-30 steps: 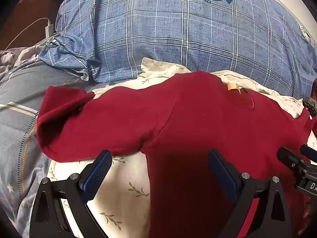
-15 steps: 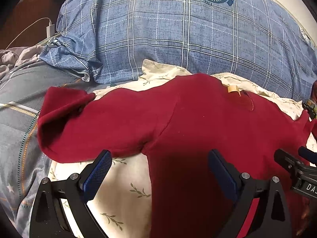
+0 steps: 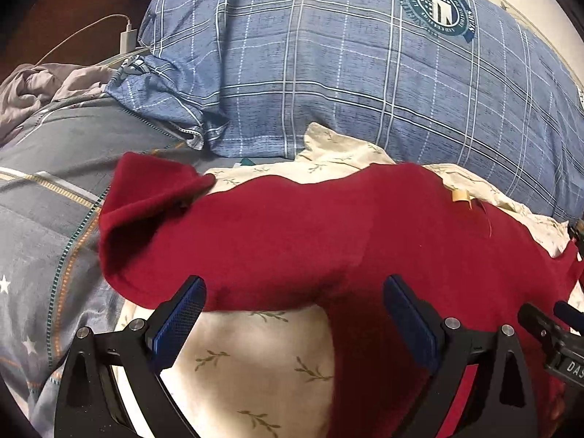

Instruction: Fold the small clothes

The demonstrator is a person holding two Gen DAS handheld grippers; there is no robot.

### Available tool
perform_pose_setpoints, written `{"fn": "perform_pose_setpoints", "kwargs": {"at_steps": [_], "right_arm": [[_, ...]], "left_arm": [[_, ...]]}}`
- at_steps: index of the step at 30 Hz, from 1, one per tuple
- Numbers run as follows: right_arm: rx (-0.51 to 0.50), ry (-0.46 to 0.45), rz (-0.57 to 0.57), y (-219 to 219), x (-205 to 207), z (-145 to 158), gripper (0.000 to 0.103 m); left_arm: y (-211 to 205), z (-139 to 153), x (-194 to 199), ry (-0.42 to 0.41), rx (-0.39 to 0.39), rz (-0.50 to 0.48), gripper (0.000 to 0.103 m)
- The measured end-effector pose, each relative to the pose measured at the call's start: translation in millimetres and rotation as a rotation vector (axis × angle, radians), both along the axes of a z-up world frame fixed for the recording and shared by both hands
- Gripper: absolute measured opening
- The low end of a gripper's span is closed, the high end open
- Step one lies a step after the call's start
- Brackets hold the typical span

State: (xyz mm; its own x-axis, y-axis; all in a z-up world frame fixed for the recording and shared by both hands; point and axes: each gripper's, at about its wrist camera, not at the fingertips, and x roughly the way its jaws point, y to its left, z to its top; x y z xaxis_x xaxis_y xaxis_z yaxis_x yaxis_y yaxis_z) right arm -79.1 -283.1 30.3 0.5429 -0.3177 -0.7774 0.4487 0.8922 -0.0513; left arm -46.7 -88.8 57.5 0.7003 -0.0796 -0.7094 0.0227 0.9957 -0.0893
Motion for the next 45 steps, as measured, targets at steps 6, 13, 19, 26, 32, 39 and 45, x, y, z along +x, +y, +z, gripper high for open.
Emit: {"fn": "perform_pose_setpoints", "kwargs": {"at_steps": [6, 13, 19, 26, 32, 39, 45], "right_arm": [[-0.001, 0.0, 0.014, 3, 2, 1, 0.103], [0.008, 0.0, 0.02, 4, 3, 0, 0.103], [0.016, 0.003, 0.027, 5, 3, -1, 0.103], [0.041, 0.012, 0.065, 9, 6, -2, 0.103], [0.044, -0.014, 0.098, 12, 10, 5, 0.103], [0.101, 0.012, 0.094, 5, 15, -10, 0.103], [0.119, 0.033, 0.094, 3, 20, -19, 0.103]], "left_arm": [[10, 1, 5, -0.001, -0.005, 0.031, 0.097], [13, -1, 8, 0.002, -0.001, 0.036, 0.097], [24, 5, 12, -0.003, 0.038, 0.053, 0.091], [71, 14, 26, -0.02, 0.133, 0.217, 0.091], [95, 3, 55, 0.048, 0.103, 0.271, 0.089], [105, -29, 104, 0.136, 0.154, 0.268, 0.053], [126, -34, 120, 0.125, 0.002, 0.263, 0.017]]}}
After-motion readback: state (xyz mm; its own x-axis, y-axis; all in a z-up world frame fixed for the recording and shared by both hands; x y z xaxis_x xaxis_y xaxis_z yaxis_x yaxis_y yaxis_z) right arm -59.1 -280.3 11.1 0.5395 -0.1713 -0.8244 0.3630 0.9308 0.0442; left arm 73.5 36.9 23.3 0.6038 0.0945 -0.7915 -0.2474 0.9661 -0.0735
